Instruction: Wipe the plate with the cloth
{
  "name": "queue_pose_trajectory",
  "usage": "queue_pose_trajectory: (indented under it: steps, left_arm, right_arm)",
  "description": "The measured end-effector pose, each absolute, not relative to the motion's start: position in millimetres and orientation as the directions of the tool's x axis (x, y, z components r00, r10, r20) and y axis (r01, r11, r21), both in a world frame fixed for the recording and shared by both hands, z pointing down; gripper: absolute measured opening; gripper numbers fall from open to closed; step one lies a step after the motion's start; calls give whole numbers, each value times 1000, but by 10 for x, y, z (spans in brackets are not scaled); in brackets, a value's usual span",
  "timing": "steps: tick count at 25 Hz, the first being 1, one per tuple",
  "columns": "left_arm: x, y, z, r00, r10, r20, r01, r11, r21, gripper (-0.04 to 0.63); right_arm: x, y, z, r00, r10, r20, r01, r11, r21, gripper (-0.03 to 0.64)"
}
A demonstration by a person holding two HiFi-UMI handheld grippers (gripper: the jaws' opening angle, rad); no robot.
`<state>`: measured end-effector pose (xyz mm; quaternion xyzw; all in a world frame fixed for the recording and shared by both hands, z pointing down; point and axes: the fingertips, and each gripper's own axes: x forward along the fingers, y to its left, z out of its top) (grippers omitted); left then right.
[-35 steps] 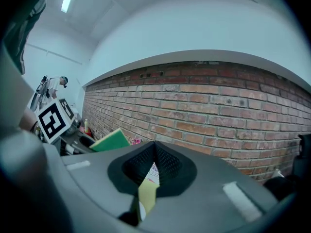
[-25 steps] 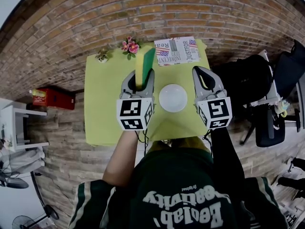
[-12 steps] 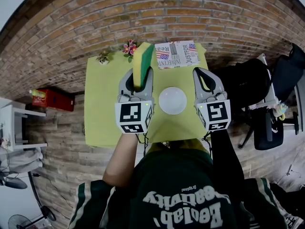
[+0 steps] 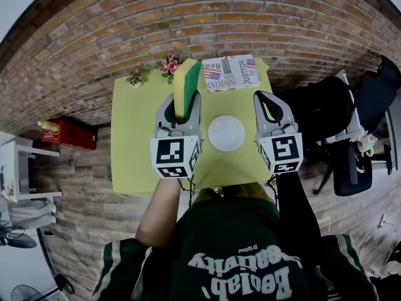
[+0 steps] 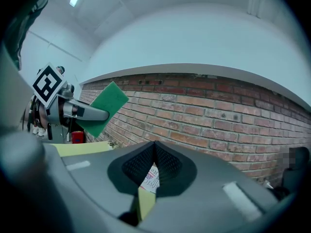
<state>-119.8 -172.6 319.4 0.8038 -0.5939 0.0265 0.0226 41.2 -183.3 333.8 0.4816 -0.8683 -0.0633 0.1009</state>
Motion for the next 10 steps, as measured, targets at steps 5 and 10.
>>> queue_pose_trajectory:
  steps: [5, 10]
  left_arm:
    - [-1246, -1702, 3212, 299, -952, 65, -954, -300, 5, 140]
    - [-1301, -1678, 3247, 301, -952, 60, -953, -303, -8, 140]
  right_arm:
    - [411, -1794, 3371, -502, -857, 115, -834, 515, 200, 13]
    - [362, -1737, 3447, -502, -856, 126, -830, 518, 209, 14]
